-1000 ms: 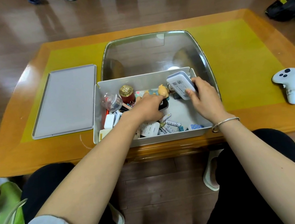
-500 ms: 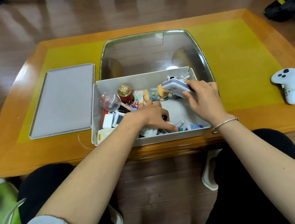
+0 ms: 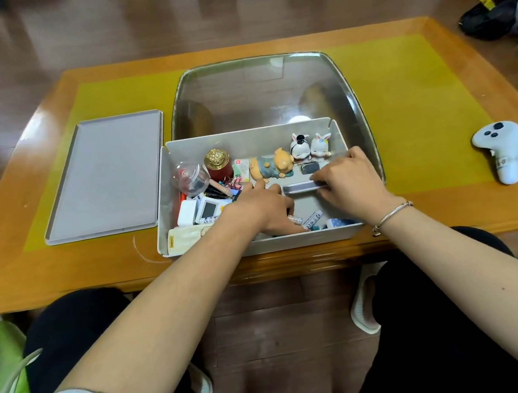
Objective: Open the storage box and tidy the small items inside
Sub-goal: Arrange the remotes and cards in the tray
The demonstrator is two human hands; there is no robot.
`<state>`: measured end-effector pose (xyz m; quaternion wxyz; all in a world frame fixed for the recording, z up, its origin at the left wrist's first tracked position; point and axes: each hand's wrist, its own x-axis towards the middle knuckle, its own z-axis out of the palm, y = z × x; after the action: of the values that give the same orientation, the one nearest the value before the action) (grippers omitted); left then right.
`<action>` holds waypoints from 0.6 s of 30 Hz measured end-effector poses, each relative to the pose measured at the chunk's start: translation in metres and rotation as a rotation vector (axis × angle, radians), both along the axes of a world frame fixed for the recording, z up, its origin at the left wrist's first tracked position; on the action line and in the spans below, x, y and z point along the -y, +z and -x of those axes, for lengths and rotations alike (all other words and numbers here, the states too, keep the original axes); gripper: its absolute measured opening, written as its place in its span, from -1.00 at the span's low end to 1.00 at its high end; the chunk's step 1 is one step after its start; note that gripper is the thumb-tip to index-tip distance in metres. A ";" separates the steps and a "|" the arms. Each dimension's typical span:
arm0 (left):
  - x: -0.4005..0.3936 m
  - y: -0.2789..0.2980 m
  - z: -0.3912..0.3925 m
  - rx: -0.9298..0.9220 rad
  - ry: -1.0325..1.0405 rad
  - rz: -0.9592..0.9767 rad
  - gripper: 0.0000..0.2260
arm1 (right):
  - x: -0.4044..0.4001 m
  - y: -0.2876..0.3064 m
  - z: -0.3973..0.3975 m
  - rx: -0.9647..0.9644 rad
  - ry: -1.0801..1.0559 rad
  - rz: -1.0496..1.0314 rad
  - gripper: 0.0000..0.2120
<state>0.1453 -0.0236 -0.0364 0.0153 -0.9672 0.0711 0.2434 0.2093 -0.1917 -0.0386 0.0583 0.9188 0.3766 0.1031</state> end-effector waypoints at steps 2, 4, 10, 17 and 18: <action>0.000 0.001 0.002 0.012 0.013 -0.038 -0.41 | -0.002 0.000 0.000 -0.017 -0.002 0.055 -0.88; -0.001 0.002 0.004 0.024 0.023 -0.075 -0.35 | -0.004 0.000 0.001 -0.031 -0.004 0.119 -0.85; -0.003 0.003 0.007 0.040 0.028 -0.068 -0.37 | -0.011 -0.005 0.001 -0.078 -0.042 0.194 -0.84; -0.006 0.001 0.011 0.147 0.042 0.047 -0.32 | -0.021 -0.005 0.001 -0.059 -0.125 0.221 -0.86; -0.006 0.001 0.010 0.149 0.052 0.067 -0.31 | -0.023 -0.005 0.000 -0.062 -0.137 0.222 -0.86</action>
<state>0.1351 -0.0179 -0.0355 -0.0182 -0.9841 0.0526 0.1685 0.2089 -0.1686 -0.0435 0.1549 0.9329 0.3238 0.0279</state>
